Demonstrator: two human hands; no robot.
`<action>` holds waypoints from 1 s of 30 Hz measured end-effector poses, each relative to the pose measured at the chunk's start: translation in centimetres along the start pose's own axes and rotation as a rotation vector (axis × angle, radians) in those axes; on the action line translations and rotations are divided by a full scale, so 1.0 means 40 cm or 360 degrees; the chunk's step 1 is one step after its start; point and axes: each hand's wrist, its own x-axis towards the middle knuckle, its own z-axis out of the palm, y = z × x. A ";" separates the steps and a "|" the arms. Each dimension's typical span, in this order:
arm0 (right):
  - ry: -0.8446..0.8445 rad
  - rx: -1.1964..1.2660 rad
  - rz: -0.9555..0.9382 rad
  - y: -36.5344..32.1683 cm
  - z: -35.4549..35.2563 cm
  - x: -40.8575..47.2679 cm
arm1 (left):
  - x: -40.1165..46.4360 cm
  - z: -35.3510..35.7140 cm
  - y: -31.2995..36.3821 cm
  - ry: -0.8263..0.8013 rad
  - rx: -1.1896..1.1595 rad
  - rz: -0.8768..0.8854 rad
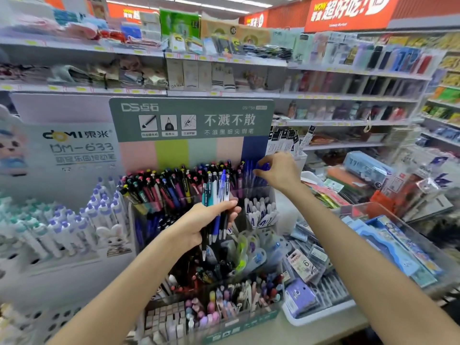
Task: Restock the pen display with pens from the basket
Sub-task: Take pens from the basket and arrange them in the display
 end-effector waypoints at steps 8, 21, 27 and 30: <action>0.0112 0.0973 0.0114 -0.057 -0.024 -0.139 | 0.004 0.020 -0.009 0.0069 0.0279 0.0087; -0.0410 0.2025 0.0543 -0.045 -0.088 -0.180 | 0.005 0.061 -0.015 0.0194 0.0202 0.0160; 0.0751 0.1529 0.0343 -0.020 -0.118 -0.089 | 0.006 0.029 -0.003 0.0148 0.0099 0.0269; 0.0581 0.1012 0.0105 -0.019 -0.068 -0.071 | 0.001 0.025 0.001 0.0101 0.0077 0.0243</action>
